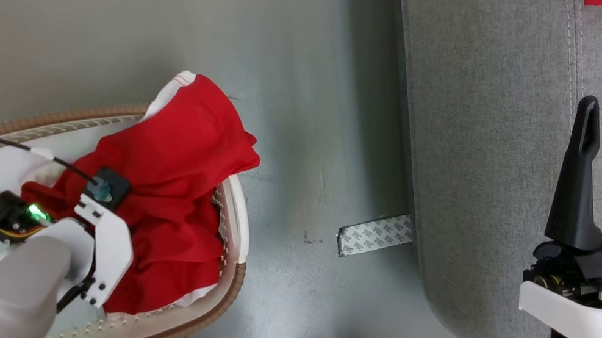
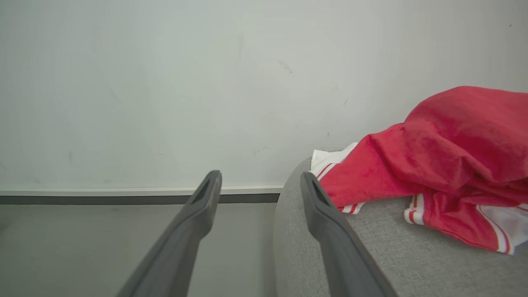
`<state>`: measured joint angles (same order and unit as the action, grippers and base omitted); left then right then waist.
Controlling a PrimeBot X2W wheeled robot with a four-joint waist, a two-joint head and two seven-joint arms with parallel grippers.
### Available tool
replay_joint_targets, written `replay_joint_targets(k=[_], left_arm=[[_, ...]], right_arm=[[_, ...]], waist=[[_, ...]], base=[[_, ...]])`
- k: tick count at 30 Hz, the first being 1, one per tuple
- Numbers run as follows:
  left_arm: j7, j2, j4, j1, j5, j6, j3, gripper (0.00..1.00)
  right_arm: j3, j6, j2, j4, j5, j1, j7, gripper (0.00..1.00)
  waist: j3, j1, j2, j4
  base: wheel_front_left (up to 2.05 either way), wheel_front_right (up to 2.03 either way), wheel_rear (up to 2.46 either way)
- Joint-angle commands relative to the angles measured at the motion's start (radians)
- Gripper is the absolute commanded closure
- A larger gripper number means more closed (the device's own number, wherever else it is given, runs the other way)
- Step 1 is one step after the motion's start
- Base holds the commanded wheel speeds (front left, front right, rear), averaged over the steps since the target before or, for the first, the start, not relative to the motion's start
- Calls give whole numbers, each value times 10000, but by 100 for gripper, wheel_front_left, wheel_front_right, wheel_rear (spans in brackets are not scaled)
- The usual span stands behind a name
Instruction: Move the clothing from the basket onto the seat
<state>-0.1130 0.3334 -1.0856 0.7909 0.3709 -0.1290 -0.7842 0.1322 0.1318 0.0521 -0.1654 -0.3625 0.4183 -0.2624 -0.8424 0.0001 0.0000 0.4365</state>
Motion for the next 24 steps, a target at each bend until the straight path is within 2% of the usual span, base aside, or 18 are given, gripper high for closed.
replay_joint_targets(k=[1,2,7,11,19,24], left_arm=[[78,44,-43,127,45,-24,-93,80],[105,30,-56,177,100,-24,-139,100],[235,-102,-87,253,310,-25,-548,100],[736,-289,63,-29,363,-25,-1088,100],[2208,-1112,485,-823,1387,-25,-1576,100],[2986,-1443,804,-1242,2066,-25,-1787,100]], right_arm=[[54,-22,-26,51,-71,149,-33,0],[76,-22,-28,78,-80,144,-33,0],[-31,-22,-22,217,51,157,-33,0],[-306,-22,-18,243,238,62,-35,0],[-772,-22,-15,516,979,-474,-33,0],[-668,-22,36,635,882,-842,-30,0]], waist=[[-5,-1,0,10],[0,-1,0,11],[200,-1,0,-94],[807,-1,0,-351],[3035,-1,0,-1368],[4325,-1,0,-1938]], base=[[0,0,0],[0,0,0],[0,0,0],[0,0,0],[0,0,0],[0,0,0]])
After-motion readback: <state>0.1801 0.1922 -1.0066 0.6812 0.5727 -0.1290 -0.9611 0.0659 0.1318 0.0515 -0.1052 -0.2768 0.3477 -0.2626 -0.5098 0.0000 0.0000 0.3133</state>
